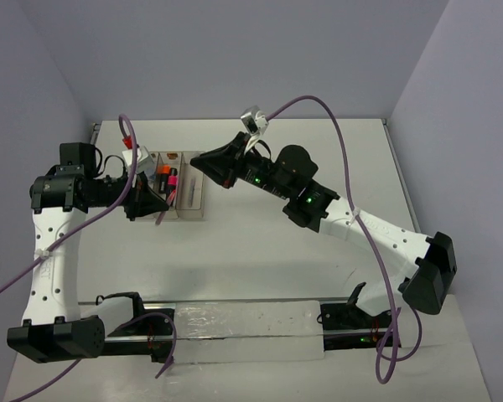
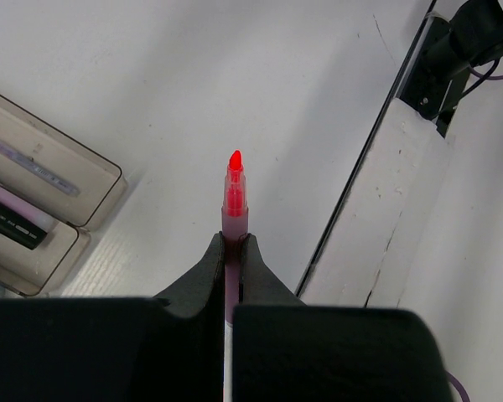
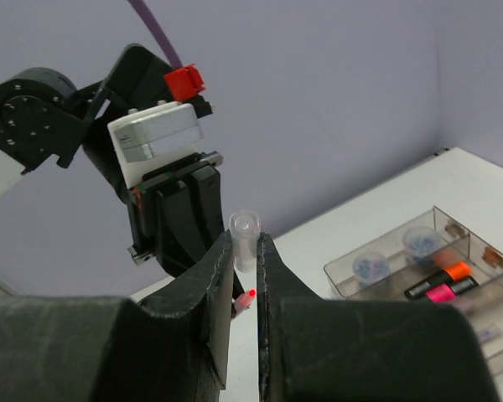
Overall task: Sort the stationery into containers
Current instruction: Close the pen cap on the pen.
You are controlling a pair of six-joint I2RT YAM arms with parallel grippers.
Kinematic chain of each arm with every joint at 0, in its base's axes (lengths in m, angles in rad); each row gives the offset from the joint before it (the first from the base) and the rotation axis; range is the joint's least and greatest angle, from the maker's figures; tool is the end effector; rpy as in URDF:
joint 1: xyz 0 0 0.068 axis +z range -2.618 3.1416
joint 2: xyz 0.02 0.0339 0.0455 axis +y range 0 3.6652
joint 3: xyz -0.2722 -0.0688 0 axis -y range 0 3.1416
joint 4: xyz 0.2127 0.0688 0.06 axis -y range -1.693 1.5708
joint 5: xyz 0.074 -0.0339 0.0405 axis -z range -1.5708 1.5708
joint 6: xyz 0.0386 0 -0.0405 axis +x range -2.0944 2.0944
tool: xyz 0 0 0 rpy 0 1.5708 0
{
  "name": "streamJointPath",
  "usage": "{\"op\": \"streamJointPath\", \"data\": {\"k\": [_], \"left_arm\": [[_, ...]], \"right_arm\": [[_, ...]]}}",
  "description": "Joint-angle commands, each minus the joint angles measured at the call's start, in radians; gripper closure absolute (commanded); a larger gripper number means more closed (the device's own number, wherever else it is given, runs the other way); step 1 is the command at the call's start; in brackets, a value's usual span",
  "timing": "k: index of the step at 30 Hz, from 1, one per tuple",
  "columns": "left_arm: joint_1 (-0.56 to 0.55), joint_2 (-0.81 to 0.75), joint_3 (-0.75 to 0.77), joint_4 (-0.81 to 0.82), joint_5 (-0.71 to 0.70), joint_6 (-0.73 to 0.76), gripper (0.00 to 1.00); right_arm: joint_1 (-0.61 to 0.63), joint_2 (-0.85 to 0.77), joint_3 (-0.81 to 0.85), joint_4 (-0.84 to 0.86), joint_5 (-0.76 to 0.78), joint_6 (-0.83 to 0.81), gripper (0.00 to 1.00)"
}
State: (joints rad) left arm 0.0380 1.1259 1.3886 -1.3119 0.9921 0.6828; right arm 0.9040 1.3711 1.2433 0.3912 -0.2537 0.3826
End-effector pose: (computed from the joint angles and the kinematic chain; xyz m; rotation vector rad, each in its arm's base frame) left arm 0.1412 -0.0270 0.3899 0.9874 1.9640 -0.8970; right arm 0.1731 0.2356 0.4417 -0.5893 1.2998 1.2460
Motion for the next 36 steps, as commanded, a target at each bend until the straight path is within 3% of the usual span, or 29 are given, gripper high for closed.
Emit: {"op": "streamJointPath", "data": {"k": [1, 7, 23, 36], "left_arm": [[-0.003, -0.010, 0.047, -0.009, 0.045, -0.007, 1.00], [-0.003, 0.010, 0.091, 0.024, 0.107, -0.072, 1.00], [-0.003, 0.007, 0.060, 0.127, 0.093, -0.178, 1.00], [-0.003, 0.015, 0.032, 0.159, 0.069, -0.198, 1.00]], "right_arm": [[0.009, -0.002, 0.003, 0.129, -0.042, -0.020, 1.00], [0.023, 0.051, 0.011, 0.117, -0.025, 0.010, 1.00], [0.027, 0.139, 0.018, 0.148, -0.079, 0.135, 1.00], [0.031, 0.128, 0.008, 0.164, -0.069, 0.129, 1.00]]}}
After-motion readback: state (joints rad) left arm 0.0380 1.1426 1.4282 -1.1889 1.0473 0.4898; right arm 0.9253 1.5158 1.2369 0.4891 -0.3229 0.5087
